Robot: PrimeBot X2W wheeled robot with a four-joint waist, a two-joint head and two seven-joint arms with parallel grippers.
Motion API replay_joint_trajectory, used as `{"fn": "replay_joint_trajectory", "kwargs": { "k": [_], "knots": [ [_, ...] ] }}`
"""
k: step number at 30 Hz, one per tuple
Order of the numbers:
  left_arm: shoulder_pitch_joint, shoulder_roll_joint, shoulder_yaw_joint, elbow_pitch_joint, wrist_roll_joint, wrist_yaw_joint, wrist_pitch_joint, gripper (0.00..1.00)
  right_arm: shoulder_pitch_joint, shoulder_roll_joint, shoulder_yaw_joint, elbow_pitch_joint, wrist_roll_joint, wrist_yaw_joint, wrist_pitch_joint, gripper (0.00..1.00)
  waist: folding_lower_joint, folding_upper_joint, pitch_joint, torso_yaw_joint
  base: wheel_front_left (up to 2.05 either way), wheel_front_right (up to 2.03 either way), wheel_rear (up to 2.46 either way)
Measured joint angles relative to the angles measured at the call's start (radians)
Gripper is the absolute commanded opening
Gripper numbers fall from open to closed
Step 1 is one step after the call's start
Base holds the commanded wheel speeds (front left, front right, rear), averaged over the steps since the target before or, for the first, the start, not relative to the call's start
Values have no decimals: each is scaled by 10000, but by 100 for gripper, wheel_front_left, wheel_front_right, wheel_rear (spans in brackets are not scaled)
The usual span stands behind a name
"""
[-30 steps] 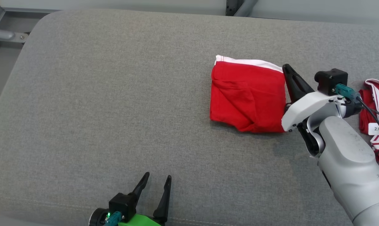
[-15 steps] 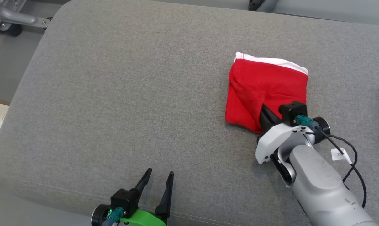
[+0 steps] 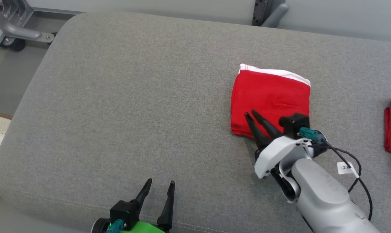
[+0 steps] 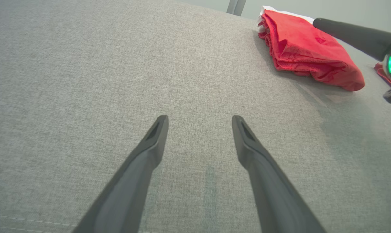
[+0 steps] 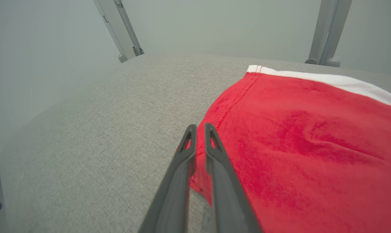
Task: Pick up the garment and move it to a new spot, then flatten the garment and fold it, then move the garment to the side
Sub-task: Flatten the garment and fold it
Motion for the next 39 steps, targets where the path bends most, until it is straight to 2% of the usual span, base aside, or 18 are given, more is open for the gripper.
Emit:
{"fn": "replay_joint_trajectory", "kwargs": {
  "k": [4, 10, 12, 15, 18, 23, 27, 33, 39],
  "knots": [
    [221, 0, 109, -111, 21, 19, 0, 100, 49, -650, -397, -63, 600, 2, 255, 100, 0, 0, -219, -82, 0, 0, 0],
    [402, 0, 355, -470, 224, 86, 0, 100, -139, -1499, -1492, -130, 1515, 0, 2002, 100, 0, 0, -467, -140, 0, 0, 0],
    [403, 0, 387, -575, 251, 88, 0, 100, -157, -1607, -1708, -127, 1603, 0, 2209, 100, 0, 1, -464, -118, 0, 0, 0],
    [395, 0, 539, -1103, 380, 134, 0, 100, -274, -2059, -2366, -525, 857, 0, 976, 100, 0, 0, -422, 45, 0, 0, 0],
    [473, -4, 819, -1501, 407, 238, 0, 100, 145, -1841, -2892, -1116, -31, 0, 96, 100, 0, 0, -526, 123, 0, 0, 0],
    [1099, -2, 1517, -1645, 606, 286, 0, 100, 2111, -840, -4385, -3482, -1942, 2, 2, 100, 0, 0, -742, -83, 0, 0, 0],
    [1313, -4, 2105, -1595, 842, 199, 0, 100, 3994, -213, -4744, -4698, -3145, 2, 2, 100, 0, 0, -980, -500, 0, 0, 0],
    [1436, -2, 2815, -1329, 940, 100, 0, 100, 5706, 109, -4798, -5026, -3835, 2, 2, 100, 0, 0, -1440, -1189, 0, 0, 0],
    [1415, -2, 3039, -1197, 1034, -2, 0, 100, 6351, 253, -4834, -4984, -4282, 2, 2, 100, 0, 0, -1782, -1748, 0, 0, 0]
  ]
}}
